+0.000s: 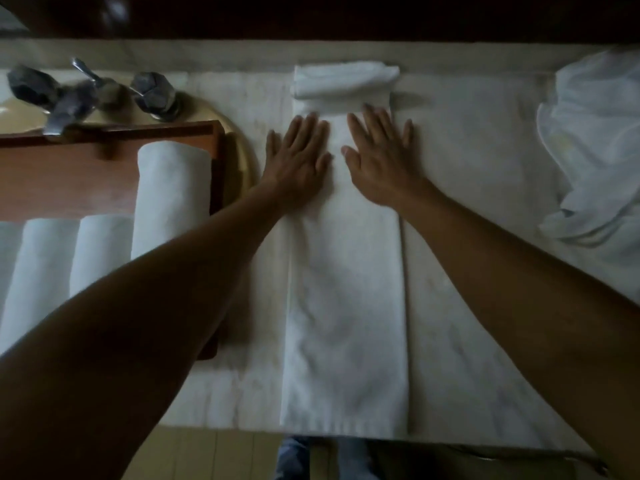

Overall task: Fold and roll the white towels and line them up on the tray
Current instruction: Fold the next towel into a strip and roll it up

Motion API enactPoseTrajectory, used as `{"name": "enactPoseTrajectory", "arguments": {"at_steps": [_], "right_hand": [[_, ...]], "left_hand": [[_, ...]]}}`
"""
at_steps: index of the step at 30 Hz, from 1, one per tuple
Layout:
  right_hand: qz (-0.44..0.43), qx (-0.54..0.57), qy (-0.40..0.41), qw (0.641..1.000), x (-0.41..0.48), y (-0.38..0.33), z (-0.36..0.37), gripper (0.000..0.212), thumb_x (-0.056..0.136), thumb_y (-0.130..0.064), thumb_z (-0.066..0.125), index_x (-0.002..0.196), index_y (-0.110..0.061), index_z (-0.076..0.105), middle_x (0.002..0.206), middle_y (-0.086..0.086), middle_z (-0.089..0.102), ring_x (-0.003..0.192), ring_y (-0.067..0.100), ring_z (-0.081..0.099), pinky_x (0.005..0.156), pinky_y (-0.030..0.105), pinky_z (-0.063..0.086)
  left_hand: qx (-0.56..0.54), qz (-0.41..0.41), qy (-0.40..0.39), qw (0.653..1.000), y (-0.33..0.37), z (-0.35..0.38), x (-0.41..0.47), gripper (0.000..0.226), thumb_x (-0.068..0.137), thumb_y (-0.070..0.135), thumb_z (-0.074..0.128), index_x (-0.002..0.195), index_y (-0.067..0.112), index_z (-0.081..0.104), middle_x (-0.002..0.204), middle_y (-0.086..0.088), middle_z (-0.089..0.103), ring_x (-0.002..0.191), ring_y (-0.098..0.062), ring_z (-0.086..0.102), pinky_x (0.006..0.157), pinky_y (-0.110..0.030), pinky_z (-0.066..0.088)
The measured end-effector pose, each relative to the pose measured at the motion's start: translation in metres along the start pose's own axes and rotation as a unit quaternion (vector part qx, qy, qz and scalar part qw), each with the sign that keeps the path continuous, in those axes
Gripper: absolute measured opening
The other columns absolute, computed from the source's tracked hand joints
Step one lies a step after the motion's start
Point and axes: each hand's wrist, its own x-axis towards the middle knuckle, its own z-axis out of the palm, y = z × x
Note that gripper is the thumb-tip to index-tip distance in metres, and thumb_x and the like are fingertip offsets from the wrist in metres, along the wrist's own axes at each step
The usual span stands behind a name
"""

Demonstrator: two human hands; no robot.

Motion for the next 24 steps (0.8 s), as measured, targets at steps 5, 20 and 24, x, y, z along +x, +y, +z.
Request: {"name": "enactPoseTrajectory", "arguments": {"at_steps": [5,20,24], "right_hand": [[0.028,0.027,0.008,0.999,0.015,0.003,-0.009,0.069,0.104,-0.058,0.033,0.162,-0.022,0.024,0.171,0.006,0.015,0.157,0.030,0.010,0.120,0.069,0.009],[0.029,-0.014,-0.024,0.999,-0.293,-0.052,0.005,0.065,0.105,-0.055,0.031,0.163,-0.026,0.026,0.172,0.007,0.014,0.158,0.033,0.011,0.120,0.068,0.010],[0.084,0.007,-0.002,0.996,-0.301,-0.021,-0.002,0.066,0.104,-0.053,0.031,0.160,-0.018,0.033,0.170,0.010,0.021,0.157,0.035,0.015,0.120,0.069,0.015]], "left_hand": [[-0.022,-0.013,-0.005,1.000,0.002,-0.018,0.016,0.065,0.110,0.046,0.027,0.166,0.022,0.005,0.174,-0.004,-0.003,0.160,-0.025,-0.006,0.127,-0.058,0.001],[-0.096,0.037,0.051,0.993,0.065,0.061,-0.267,0.062,0.107,0.042,0.028,0.165,0.020,0.019,0.174,-0.005,0.003,0.160,-0.027,0.000,0.123,-0.067,0.013],[-0.146,0.018,0.080,0.986,0.035,0.054,-0.284,0.063,0.109,0.036,0.031,0.163,0.007,0.018,0.173,-0.012,0.005,0.160,-0.032,0.004,0.124,-0.063,0.020]]}}
